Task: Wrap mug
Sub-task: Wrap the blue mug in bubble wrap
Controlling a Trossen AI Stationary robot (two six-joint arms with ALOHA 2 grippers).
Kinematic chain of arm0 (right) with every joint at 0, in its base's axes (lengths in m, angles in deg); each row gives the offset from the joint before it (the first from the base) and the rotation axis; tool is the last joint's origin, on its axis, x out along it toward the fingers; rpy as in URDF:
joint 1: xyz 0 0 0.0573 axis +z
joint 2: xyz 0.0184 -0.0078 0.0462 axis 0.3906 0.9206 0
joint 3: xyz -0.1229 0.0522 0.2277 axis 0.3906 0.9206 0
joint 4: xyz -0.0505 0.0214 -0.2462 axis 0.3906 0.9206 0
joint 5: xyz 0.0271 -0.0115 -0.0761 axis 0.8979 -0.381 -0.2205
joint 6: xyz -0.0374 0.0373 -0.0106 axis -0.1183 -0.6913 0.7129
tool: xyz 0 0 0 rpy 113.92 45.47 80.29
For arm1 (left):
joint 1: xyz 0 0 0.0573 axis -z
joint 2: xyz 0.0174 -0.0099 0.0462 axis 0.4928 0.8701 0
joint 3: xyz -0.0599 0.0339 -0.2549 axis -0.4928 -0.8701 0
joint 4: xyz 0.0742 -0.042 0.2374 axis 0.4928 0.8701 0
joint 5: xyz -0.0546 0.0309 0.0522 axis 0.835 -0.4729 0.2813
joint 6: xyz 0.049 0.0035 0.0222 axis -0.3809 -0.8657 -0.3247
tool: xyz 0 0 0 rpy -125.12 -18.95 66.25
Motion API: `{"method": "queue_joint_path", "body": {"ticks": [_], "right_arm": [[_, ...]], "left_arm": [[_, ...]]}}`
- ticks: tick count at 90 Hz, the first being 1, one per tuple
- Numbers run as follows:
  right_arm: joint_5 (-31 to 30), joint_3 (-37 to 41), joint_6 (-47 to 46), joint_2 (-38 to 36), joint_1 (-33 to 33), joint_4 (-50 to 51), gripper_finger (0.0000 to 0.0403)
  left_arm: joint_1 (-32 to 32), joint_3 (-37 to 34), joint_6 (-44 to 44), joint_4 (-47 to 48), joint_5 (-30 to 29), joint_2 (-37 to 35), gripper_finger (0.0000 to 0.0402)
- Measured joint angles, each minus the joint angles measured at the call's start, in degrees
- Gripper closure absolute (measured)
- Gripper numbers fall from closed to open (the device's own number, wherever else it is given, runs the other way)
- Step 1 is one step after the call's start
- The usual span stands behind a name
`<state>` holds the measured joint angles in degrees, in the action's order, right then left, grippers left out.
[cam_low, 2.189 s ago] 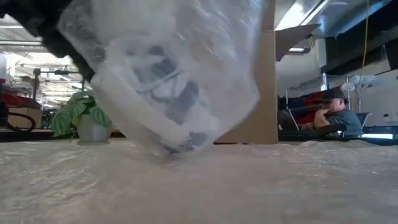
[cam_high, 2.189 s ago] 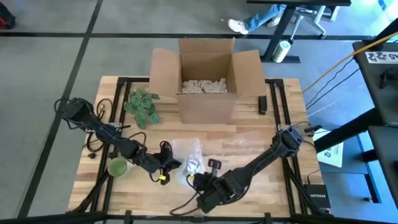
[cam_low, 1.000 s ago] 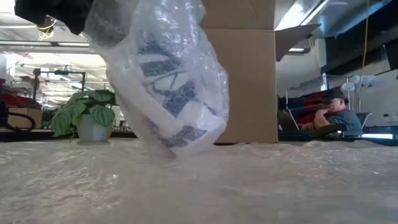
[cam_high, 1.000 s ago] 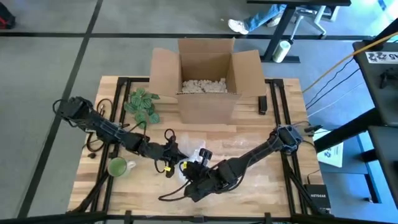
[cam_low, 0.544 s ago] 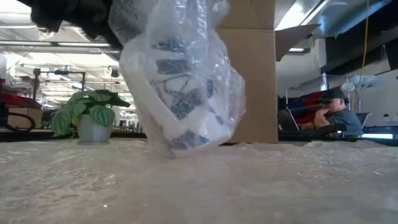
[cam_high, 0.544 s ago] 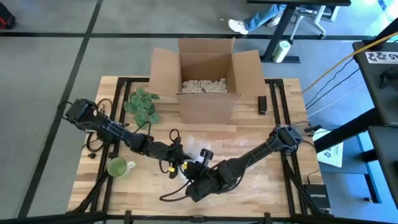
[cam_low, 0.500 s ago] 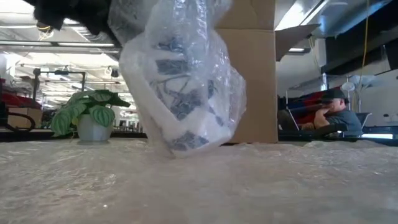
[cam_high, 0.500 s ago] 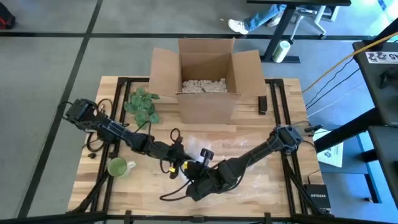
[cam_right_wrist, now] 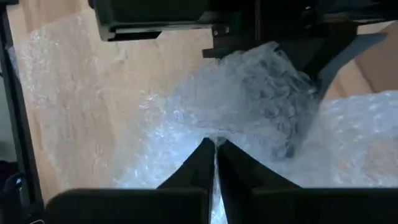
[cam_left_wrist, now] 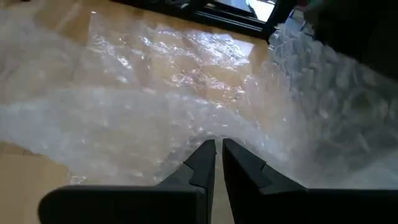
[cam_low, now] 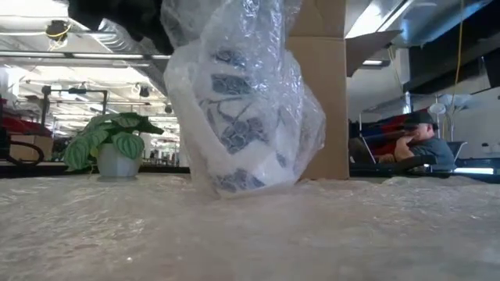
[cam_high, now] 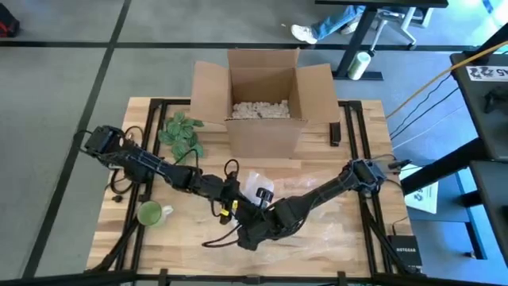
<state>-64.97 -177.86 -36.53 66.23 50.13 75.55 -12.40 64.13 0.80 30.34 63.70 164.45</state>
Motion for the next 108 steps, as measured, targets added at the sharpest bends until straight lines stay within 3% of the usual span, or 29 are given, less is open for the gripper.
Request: {"method": "queue_joint_path", "body": {"ticks": [42,53,92,108], "right_arm": [[0.8,0.0,0.0,0.0,-1.7,3.1,0.0402],[0.7,0.0,0.0,0.0,-1.7,3.6,0.0402],[0.7,2.1,0.4,0.0,-1.6,2.4,0.0402],[0.6,2.3,0.6,0.0,-2.0,2.6,0.0402]], "left_arm": [[0.0,0.0,-1.3,1.3,0.0,-0.2,0.0389],[0.1,0.0,-2.1,2.5,3.0,-1.1,0.0385],[-0.1,0.0,-1.0,6.4,8.7,-2.4,0.0302],[0.0,4.7,-1.5,17.2,9.2,-2.4,0.0278]]}}
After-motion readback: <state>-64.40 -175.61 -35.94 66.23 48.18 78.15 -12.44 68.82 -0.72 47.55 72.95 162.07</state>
